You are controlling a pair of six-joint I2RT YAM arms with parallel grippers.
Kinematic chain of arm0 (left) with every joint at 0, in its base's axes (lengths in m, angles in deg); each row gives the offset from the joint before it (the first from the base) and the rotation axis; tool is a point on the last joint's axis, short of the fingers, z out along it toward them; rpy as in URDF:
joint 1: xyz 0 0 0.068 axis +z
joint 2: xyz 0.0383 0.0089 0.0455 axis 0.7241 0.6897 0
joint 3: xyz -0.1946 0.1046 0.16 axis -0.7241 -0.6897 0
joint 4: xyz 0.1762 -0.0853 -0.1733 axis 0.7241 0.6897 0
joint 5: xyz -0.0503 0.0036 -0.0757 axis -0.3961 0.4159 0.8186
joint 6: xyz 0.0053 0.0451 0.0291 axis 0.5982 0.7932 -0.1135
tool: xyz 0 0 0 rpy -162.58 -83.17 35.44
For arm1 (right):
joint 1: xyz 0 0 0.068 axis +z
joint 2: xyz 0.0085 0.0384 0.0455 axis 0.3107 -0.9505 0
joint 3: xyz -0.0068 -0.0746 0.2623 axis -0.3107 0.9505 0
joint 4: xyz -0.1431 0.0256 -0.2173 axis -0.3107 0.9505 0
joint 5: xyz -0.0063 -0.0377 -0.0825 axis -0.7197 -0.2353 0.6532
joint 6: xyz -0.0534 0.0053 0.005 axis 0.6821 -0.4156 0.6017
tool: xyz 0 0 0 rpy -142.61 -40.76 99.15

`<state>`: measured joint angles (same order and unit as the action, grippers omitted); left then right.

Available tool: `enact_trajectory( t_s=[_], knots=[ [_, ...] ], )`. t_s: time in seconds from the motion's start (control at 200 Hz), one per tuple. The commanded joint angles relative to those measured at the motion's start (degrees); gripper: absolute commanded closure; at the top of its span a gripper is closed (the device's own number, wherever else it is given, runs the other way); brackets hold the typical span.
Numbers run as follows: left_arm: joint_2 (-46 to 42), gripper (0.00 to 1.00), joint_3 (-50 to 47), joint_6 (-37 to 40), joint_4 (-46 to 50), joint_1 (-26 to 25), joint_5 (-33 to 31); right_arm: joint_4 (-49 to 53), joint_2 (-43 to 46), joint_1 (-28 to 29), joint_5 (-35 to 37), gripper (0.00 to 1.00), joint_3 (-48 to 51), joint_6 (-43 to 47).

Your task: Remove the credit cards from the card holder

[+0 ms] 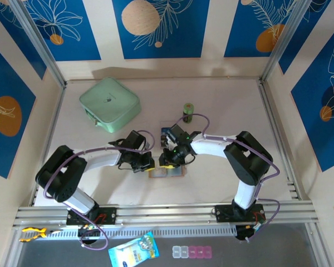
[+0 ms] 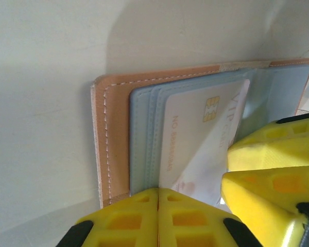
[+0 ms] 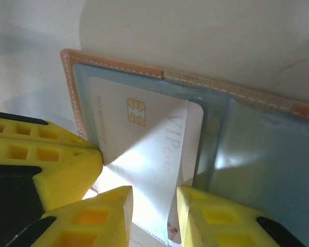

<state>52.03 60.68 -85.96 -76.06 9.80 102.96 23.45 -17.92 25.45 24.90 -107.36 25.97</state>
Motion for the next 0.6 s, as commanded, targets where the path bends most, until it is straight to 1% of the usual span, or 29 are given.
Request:
enact_trajectory(
  t_s=[0.0, 0.195, 0.595],
  knots=[
    [-0.22, 0.93, -1.55, 0.52, 3.01, 0.41, -2.04, 3.94, 1.62, 0.13, 2.45, 0.7, -0.14, 0.98],
    [-0.13, 0.93, -1.46, 0.56, 2.93, 0.47, -1.95, 3.84, 1.96, 0.0, 2.39, 0.7, 0.07, 0.98],
    [0.17, 0.93, -1.62, 0.58, 2.76, 0.44, -1.94, -10.08, 3.43, -3.24, -8.44, 0.78, 6.93, -3.8]
  ],
)
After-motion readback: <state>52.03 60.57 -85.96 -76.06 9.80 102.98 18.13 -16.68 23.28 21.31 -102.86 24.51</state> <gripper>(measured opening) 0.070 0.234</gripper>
